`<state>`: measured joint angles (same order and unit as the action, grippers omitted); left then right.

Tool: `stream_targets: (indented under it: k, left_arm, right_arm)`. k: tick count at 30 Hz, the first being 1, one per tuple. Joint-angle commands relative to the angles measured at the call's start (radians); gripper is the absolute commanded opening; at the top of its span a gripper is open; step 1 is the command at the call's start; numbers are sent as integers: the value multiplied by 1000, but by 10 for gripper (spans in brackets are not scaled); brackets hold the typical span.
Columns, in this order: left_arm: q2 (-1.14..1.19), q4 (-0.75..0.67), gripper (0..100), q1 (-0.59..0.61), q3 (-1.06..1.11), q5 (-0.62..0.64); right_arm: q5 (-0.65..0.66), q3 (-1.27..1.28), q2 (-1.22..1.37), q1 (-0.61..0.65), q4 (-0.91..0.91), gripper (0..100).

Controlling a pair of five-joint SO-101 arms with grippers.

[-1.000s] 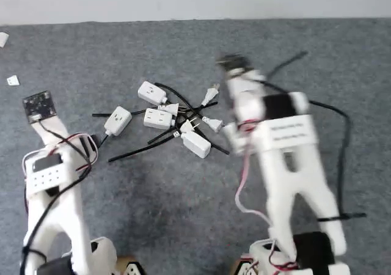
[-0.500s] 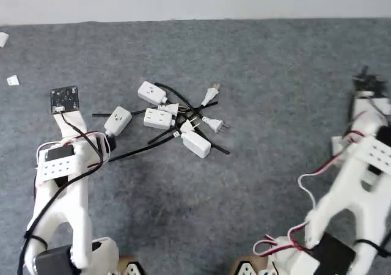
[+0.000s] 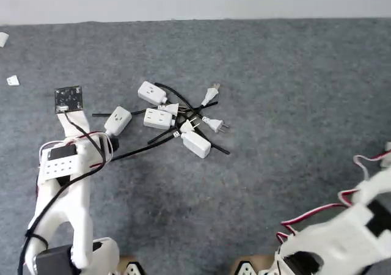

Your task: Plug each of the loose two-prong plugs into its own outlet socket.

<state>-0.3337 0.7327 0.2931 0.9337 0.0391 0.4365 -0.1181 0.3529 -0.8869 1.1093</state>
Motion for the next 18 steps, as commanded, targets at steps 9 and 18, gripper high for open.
stream_targets:
  k: [9, 18]
  left_arm:
    - [-6, 0, 261, -46, 5, -98]
    - [-6, 0, 261, -49, 7, -104]
  right_arm:
    - [35, -250, 226, -117, -16, 93]
    - [117, -374, 166, -116, 159, 195]
